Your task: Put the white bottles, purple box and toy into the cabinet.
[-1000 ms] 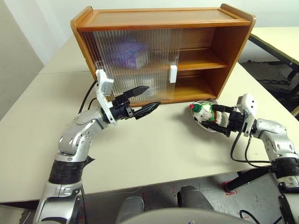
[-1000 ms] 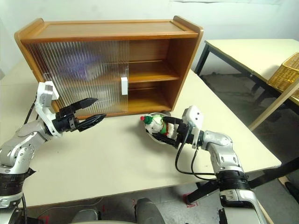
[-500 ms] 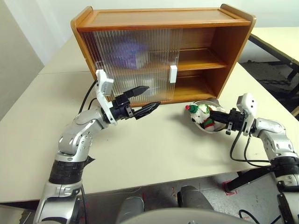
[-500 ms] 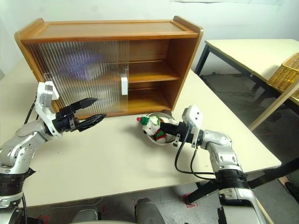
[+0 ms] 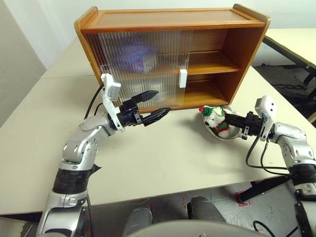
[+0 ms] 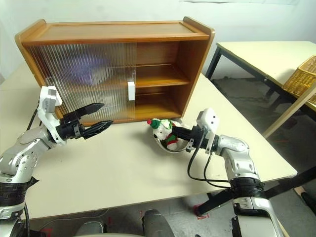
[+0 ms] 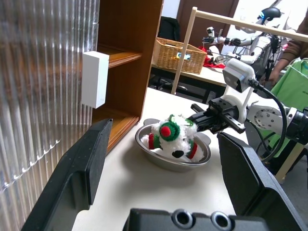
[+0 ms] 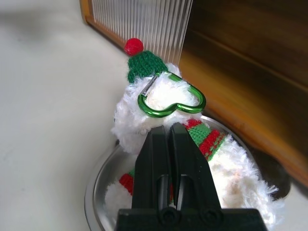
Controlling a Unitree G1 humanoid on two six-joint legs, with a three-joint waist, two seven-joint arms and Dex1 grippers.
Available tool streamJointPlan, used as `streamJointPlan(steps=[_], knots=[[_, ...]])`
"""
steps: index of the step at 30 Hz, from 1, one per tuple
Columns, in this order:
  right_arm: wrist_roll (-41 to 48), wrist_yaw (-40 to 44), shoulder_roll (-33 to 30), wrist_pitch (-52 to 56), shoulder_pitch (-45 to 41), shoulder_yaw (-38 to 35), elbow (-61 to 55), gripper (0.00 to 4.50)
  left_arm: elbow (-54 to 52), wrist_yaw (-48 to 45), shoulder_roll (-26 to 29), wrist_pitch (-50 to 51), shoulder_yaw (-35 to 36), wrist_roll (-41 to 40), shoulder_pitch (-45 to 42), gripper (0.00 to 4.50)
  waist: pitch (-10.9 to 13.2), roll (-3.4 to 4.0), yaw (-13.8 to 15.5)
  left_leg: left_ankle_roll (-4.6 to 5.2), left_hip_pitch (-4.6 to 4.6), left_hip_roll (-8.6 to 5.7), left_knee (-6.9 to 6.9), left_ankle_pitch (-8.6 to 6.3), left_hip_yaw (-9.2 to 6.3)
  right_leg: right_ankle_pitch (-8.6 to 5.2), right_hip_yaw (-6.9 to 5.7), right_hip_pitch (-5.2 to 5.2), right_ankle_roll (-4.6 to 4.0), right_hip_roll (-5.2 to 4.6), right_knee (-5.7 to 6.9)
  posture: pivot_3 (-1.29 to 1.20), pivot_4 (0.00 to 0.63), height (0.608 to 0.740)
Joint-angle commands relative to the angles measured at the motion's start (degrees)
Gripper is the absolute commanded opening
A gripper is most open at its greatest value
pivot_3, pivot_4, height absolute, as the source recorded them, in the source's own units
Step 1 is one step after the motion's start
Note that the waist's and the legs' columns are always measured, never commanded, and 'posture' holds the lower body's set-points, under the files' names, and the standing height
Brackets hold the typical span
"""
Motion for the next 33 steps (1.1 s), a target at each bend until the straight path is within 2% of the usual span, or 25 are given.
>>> streamJointPlan(steps=[1,8,13,23,33], knots=[[1.2,0.2,-1.3,1.3,0.5,-1.6,-2.7,0.04,1.0,-0.6,-0.2,-0.1,-1.2,0.5,-0.9,4.50,0.0,0.00,-0.2,0.00,0.00,0.00,0.00,0.00,0.00,0.00,0.00,0.00,0.00,0.00,0.00,-0.19,0.000,0.740],[3.8,-1.1,-3.6,4.6,1.9,-4.4,-7.7,0.04,1.9,-1.3,-0.4,-0.3,-1.4,0.7,-1.6,4.50,0.0,0.00,-0.4,-0.01,-0.02,0.00,0.01,-0.01,0.01,-0.05,0.02,0.00,0.08,0.00,-0.01,-0.21,0.000,0.740],[6.2,-2.4,-4.6,8.7,-0.1,-6.5,-11.0,0.04,2.4,-1.7,-0.5,-0.5,-1.6,0.9,-1.7,4.50,0.0,0.00,-0.9,-0.01,-0.02,0.00,0.00,-0.02,0.04,-0.18,0.03,-0.02,0.30,0.00,0.00,-0.21,0.000,0.740],[10.4,-4.7,-3.3,18.4,-10.0,-6.5,-13.3,0.04,1.9,-1.3,-0.8,-0.9,-1.4,1.0,-0.7,4.50,0.0,0.01,-1.3,0.01,-0.05,0.00,-0.02,-0.02,0.05,-0.23,0.03,-0.08,0.38,0.00,0.00,-0.19,0.000,0.740],[10.0,-4.8,-1.5,21.8,-19.5,-5.9,-6.4,0.04,-0.2,-0.1,-0.3,-0.6,-1.1,0.7,1.1,4.50,0.0,0.02,-0.5,0.05,-0.08,0.00,-0.15,-0.05,0.05,-0.17,0.04,-0.17,0.12,0.00,0.00,-0.16,0.000,0.740]])
